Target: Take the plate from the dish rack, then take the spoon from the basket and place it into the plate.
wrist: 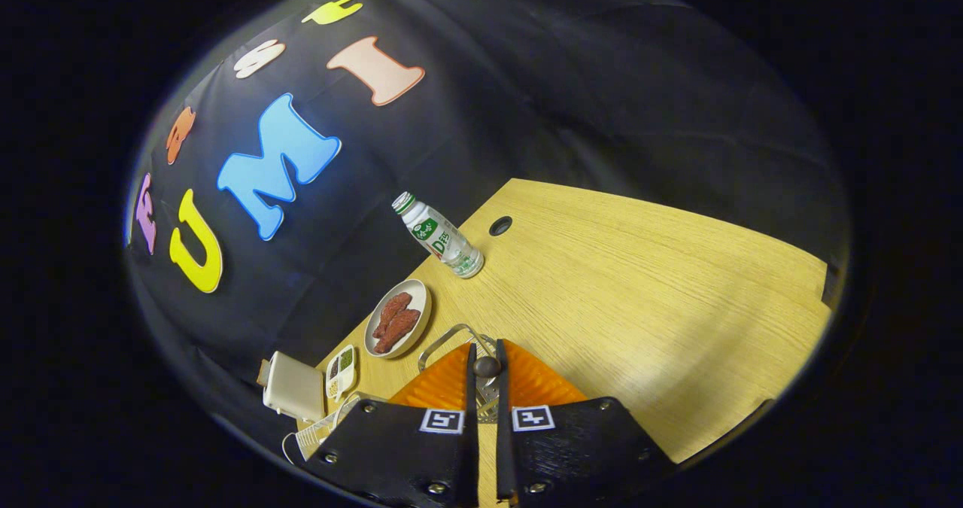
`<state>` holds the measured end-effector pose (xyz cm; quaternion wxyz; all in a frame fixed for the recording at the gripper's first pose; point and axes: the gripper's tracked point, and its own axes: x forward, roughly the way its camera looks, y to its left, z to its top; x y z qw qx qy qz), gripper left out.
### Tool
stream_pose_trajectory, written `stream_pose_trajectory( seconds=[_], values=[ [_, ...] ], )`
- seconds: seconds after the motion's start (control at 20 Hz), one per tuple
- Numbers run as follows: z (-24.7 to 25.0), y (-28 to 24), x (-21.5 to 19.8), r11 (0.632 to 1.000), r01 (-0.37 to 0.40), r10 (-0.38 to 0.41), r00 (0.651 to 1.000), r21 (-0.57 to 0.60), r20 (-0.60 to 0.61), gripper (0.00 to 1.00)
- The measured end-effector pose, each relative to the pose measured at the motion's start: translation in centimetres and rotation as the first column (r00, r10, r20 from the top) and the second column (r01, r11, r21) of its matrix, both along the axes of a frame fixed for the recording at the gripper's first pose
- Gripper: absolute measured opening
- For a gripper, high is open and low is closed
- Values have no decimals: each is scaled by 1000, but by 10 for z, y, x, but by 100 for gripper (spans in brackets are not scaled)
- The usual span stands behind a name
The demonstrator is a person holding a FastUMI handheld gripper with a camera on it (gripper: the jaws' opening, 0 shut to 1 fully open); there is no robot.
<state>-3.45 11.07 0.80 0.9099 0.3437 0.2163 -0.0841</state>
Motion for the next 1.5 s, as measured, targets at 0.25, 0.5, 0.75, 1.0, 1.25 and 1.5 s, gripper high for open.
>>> stream_pose_trajectory(
  seconds=[0.25,0.5,0.75,1.0,1.25,1.5],
  values=[
    [28,-1,3,996,-56,57,998,-72,1,9],
    [57,2,-14,984,-132,132,991,-118,-11,9],
    [94,14,-42,962,-215,218,976,-170,-3,9],
    [134,49,-72,931,-313,324,946,-187,30,9],
    [149,113,-109,869,-462,474,880,-180,32,9],
    [128,187,-147,759,-624,630,776,-187,-31,9]
  ],
)
